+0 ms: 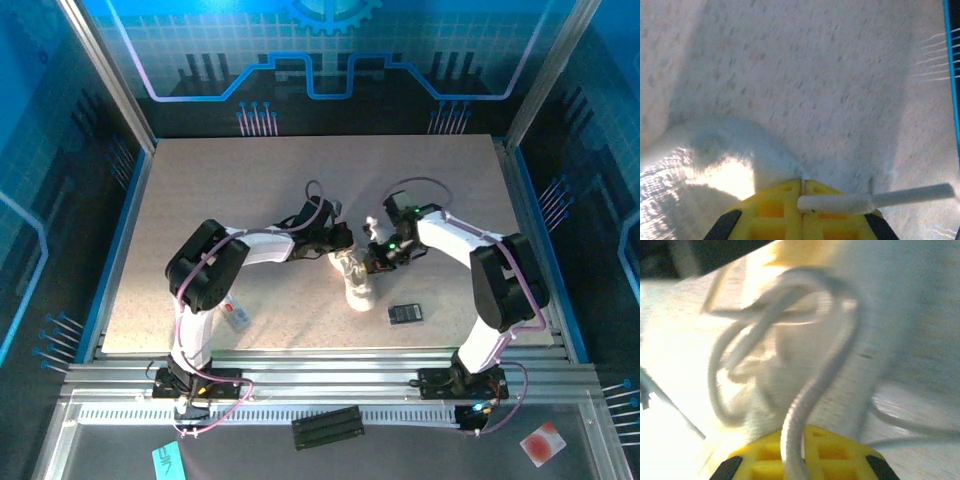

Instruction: Tie the shoes

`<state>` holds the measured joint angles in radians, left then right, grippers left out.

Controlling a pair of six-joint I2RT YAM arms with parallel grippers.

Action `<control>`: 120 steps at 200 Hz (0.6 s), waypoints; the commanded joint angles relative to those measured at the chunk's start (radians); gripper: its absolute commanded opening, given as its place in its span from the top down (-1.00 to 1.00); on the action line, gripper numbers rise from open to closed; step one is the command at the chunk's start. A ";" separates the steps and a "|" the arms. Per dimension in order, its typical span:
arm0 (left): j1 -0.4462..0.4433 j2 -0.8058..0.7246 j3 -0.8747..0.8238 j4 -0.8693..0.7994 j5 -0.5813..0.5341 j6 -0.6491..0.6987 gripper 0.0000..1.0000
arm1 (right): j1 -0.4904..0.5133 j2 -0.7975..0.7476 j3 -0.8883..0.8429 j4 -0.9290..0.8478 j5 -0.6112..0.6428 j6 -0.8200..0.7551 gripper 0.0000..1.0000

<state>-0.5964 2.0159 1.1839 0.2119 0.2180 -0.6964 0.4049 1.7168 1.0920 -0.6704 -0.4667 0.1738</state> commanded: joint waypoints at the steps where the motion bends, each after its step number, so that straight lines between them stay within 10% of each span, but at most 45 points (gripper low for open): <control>1: 0.020 0.023 0.104 -0.025 0.034 0.048 1.00 | 0.045 0.010 0.054 0.086 -0.132 0.103 1.00; 120: 0.046 -0.511 -0.073 -0.290 0.052 0.322 1.00 | -0.057 0.185 0.537 -0.276 0.040 -0.180 1.00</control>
<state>-0.5117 1.6444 1.1984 0.0315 0.2783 -0.5121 0.3462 1.8091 1.5272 -0.8021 -0.4595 0.0990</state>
